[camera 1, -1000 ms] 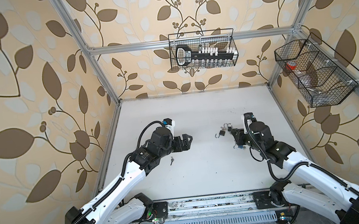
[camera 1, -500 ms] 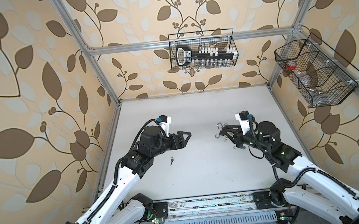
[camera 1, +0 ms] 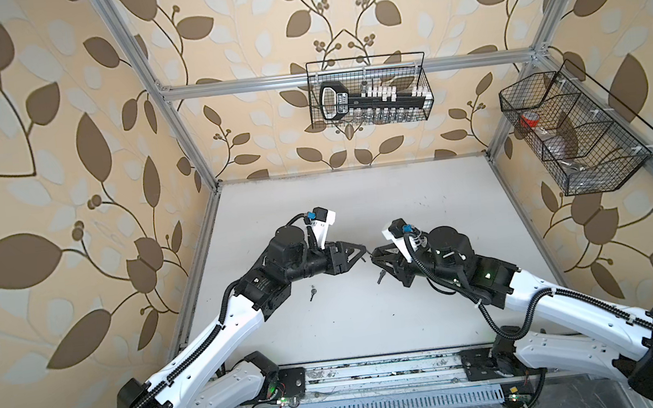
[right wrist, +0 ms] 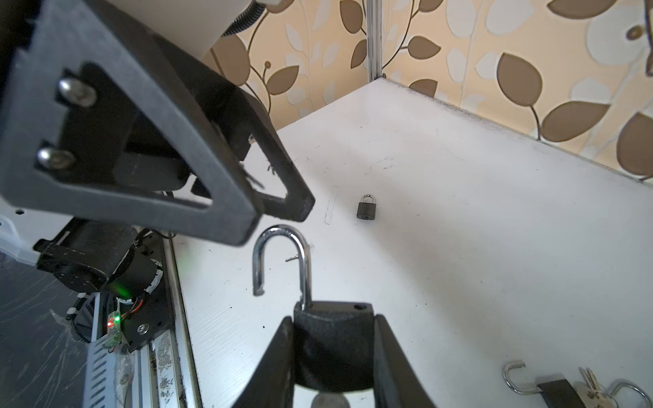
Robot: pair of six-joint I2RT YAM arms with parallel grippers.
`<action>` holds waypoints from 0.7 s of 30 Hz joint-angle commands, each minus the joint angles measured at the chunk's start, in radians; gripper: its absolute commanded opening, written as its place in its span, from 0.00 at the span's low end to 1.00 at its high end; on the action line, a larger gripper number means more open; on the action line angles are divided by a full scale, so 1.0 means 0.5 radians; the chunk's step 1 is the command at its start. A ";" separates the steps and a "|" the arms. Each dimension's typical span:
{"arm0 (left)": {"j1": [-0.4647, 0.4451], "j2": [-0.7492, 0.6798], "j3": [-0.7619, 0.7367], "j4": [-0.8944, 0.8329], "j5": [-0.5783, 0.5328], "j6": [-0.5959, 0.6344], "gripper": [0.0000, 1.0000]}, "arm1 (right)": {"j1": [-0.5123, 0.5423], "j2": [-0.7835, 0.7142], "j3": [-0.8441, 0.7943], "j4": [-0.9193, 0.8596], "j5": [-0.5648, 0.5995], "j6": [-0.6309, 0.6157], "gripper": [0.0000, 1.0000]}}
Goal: Lock with the key
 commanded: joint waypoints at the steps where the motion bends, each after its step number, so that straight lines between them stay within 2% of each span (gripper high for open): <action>1: -0.025 0.018 0.071 0.135 0.055 0.035 0.41 | 0.024 0.004 0.091 0.062 0.055 -0.021 0.00; 11: -0.039 0.035 0.054 0.125 0.037 0.044 0.16 | 0.027 0.007 0.079 0.092 0.031 0.000 0.00; 19: -0.045 0.046 0.051 0.099 0.037 0.061 0.00 | 0.024 -0.032 0.051 0.139 0.050 0.031 0.00; 21: -0.046 0.043 0.057 0.084 0.034 0.065 0.00 | 0.025 -0.038 0.050 0.148 0.043 0.031 0.00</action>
